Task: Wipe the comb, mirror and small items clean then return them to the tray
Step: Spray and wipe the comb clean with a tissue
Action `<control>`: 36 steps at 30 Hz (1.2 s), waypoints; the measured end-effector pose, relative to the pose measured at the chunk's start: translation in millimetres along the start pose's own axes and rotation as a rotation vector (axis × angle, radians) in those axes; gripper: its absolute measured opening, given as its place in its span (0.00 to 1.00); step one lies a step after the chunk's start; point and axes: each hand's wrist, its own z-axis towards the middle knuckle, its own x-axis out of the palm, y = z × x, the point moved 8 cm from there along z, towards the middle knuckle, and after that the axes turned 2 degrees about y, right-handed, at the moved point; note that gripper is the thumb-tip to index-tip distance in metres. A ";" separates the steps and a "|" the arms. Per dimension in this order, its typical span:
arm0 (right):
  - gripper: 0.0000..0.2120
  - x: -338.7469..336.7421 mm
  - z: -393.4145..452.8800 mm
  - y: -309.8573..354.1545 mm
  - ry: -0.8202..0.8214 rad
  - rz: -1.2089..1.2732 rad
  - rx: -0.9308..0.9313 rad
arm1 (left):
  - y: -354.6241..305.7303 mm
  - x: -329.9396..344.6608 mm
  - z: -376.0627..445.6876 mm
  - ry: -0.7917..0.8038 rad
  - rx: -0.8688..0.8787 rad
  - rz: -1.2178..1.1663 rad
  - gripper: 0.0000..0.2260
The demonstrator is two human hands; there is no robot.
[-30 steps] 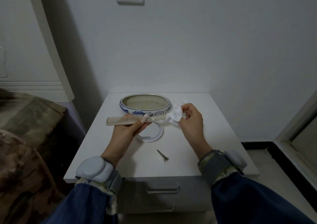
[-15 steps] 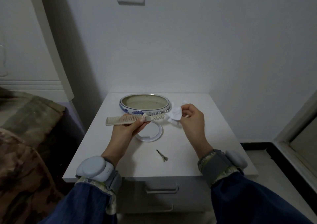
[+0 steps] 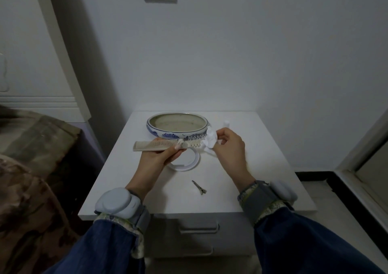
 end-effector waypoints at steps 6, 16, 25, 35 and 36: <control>0.11 -2.3 -0.2 1.1 0.048 0.253 0.049 | -0.9 -0.1 0.2 -0.018 0.012 0.016 0.08; 0.08 -10.8 2.4 7.6 0.028 0.411 0.030 | -1.3 -3.3 0.3 -0.061 0.022 -0.028 0.06; 0.04 -4.5 -4.0 7.7 -0.079 0.063 -0.062 | 1.6 0.1 1.4 -0.020 0.009 -0.063 0.07; 0.06 -0.8 -4.2 6.7 -0.030 0.028 -0.045 | 3.6 3.3 1.0 0.019 0.011 -0.022 0.10; 0.06 0.5 -3.9 6.1 -0.017 0.033 -0.039 | 2.9 4.0 0.7 0.023 0.015 -0.020 0.09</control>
